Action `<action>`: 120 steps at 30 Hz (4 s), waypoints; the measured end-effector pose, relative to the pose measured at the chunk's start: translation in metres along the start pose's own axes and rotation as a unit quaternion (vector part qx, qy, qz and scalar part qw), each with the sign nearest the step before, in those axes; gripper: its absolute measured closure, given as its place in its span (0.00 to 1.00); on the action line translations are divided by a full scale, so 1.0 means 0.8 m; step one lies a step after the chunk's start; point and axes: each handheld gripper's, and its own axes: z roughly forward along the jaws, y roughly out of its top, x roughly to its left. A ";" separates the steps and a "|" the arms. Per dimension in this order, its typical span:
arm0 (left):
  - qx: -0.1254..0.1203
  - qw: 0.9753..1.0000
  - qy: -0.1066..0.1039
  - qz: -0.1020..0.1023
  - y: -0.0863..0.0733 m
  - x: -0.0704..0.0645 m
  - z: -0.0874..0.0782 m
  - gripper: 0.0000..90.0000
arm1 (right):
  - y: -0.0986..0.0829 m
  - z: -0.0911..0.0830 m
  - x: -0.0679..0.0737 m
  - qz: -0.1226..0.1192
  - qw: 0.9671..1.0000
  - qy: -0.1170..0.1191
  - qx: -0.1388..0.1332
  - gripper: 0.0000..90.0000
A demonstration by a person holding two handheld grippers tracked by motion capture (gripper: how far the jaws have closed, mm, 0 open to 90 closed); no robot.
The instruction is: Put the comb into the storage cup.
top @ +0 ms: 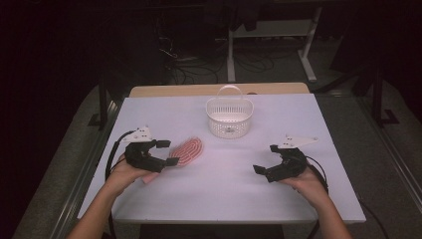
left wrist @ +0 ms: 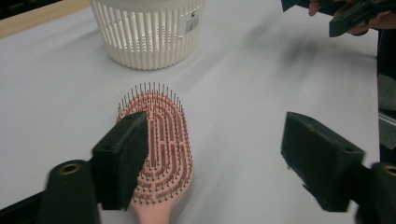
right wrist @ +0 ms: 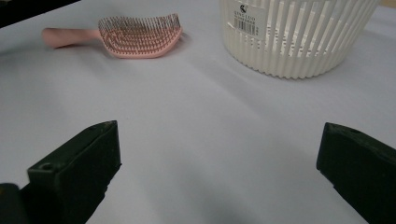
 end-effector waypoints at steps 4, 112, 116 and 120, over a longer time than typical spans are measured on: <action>-0.005 1.000 0.007 0.005 -0.008 0.000 0.002 0.14 | 0.000 -0.002 0.000 0.000 1.000 0.003 -0.003 0.00; 0.030 0.995 0.085 -0.038 0.049 0.049 0.008 0.00 | 0.015 -0.008 0.000 -0.024 0.999 0.005 0.021 0.00; 0.041 0.995 0.084 -0.039 0.049 0.050 0.008 0.00 | 0.015 -0.007 0.000 -0.024 0.999 0.005 0.022 0.00; 0.053 0.994 0.086 -0.037 0.048 0.050 0.008 0.03 | 0.015 -0.007 0.001 -0.024 0.999 0.005 0.022 0.00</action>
